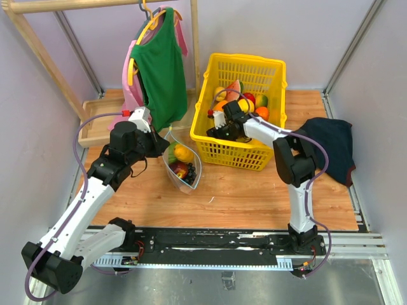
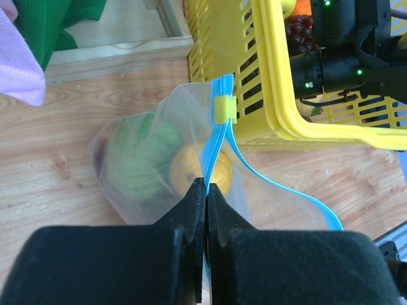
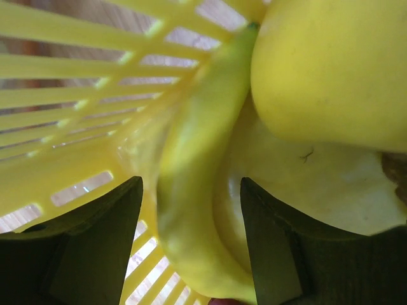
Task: Place the food in the zip-top bag and seal the zipper
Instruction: Pick up the fake fruit from the bin.
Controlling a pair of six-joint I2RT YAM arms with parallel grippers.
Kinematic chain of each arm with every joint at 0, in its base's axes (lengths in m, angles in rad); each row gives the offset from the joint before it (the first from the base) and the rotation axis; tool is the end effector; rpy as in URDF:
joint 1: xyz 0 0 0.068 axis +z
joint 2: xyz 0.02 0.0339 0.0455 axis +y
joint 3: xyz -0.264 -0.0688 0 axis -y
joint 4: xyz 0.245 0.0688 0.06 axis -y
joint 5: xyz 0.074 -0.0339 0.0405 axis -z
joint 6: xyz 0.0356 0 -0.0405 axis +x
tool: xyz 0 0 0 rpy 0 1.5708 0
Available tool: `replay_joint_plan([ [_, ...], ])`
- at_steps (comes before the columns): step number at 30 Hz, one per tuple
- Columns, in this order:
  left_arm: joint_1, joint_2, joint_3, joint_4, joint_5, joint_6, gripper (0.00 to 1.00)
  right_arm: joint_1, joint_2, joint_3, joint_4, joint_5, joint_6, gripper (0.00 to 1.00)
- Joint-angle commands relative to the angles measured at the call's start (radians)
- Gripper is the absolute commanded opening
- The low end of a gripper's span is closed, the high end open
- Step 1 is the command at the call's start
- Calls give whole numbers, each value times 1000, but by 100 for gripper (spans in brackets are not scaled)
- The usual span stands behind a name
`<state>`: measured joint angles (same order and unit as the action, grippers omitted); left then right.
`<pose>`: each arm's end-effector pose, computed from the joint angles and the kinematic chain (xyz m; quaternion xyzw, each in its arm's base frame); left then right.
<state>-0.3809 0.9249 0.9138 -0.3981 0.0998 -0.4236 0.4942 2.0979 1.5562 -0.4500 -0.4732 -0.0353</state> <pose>0.1910 -0.0803 0.3381 0.0095 0.8354 -0.2529 0.4879 0.3898 0.2284 0.1783 -0.3084 0.8817 0.2819 0.2192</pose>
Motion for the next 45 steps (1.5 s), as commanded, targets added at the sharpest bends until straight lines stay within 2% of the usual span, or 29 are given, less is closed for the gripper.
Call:
replay_joint_plan([
  [1, 10, 0, 3, 40, 11, 14, 1, -11, 45, 26, 1, 4, -4, 64],
  [5, 9, 1, 4, 40, 11, 13, 1, -11, 72, 25, 0, 30, -11, 60],
  [12, 9, -1, 3, 40, 14, 14, 0, -11, 54, 29, -14, 32, -12, 37],
  [19, 10, -4, 1, 43, 19, 14, 0, -11, -47, 23, -31, 55, -12, 26],
  [30, 10, -11, -2, 48, 19, 13, 1, -11, -237, 38, -108, 119, 50, 18],
  [36, 10, -15, -4, 50, 21, 12, 0, -10, -325, 43, -137, 181, 104, 18],
  [45, 9, -14, -6, 54, 22, 11, 1, 29, -518, 40, -115, 272, 270, 19],
])
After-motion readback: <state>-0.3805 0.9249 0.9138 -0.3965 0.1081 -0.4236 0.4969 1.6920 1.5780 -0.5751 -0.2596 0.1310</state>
